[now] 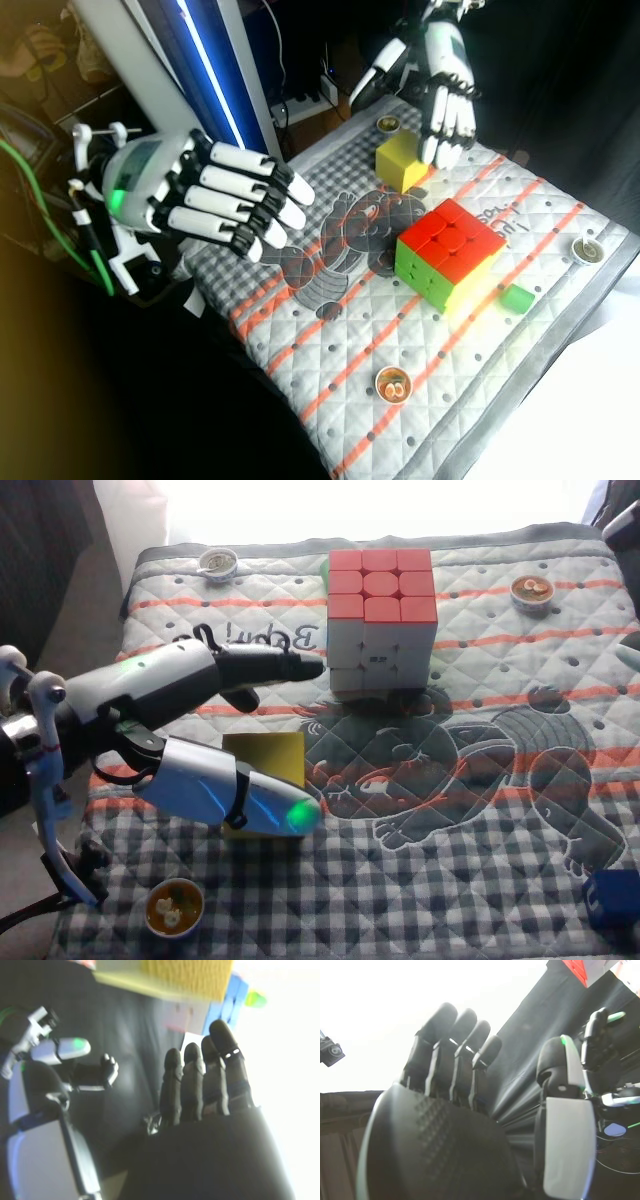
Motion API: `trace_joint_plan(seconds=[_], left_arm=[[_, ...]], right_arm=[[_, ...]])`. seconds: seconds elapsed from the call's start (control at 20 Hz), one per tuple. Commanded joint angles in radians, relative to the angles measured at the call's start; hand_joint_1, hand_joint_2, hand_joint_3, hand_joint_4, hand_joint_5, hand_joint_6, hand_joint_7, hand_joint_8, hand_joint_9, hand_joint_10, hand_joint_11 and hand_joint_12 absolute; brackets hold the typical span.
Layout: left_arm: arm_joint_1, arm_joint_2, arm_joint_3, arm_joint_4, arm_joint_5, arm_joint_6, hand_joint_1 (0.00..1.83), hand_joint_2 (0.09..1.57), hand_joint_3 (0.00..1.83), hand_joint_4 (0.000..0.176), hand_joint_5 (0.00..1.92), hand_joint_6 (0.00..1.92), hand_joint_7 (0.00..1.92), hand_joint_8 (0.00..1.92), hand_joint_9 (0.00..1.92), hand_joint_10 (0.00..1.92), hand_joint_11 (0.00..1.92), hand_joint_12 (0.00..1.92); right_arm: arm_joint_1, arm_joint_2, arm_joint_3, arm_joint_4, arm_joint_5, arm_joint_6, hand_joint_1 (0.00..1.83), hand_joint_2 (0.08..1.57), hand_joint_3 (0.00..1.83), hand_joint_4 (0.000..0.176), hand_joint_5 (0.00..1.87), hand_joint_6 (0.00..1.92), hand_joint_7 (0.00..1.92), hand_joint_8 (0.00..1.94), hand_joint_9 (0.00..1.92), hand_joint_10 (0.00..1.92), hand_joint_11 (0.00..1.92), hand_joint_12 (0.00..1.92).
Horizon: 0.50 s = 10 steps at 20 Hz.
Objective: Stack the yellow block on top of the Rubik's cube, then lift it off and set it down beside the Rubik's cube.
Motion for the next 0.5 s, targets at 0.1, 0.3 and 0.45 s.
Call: trace_joint_plan(seconds=[0.1,0.3,0.45], left_arm=[[-0.013,-0.018,0.021,0.030,0.021,-0.008,0.81,0.79,0.01,0.000,0.30,0.01,0.23,0.00,0.13,0.09,0.00,0.82],[-0.013,-0.037,0.043,0.041,-0.052,-0.008,0.86,0.82,0.01,0.000,0.29,0.00,0.22,0.01,0.11,0.04,0.00,0.73],[-0.013,-0.057,0.062,0.044,-0.091,-0.007,0.93,0.91,0.02,0.000,0.34,0.01,0.23,0.00,0.15,0.02,0.00,0.89]], right_arm=[[0.006,0.000,0.006,-0.016,0.124,0.006,1.05,1.08,0.03,0.000,0.39,1.01,0.46,1.04,0.41,1.31,0.37,1.73],[0.006,0.000,0.009,-0.016,0.125,0.013,1.05,1.10,0.03,0.000,0.38,1.02,0.49,1.08,0.43,1.34,0.33,1.75],[0.006,0.000,0.009,-0.016,0.129,0.013,1.04,1.09,0.02,0.000,0.43,1.04,0.52,1.11,0.44,1.36,0.31,1.76]])
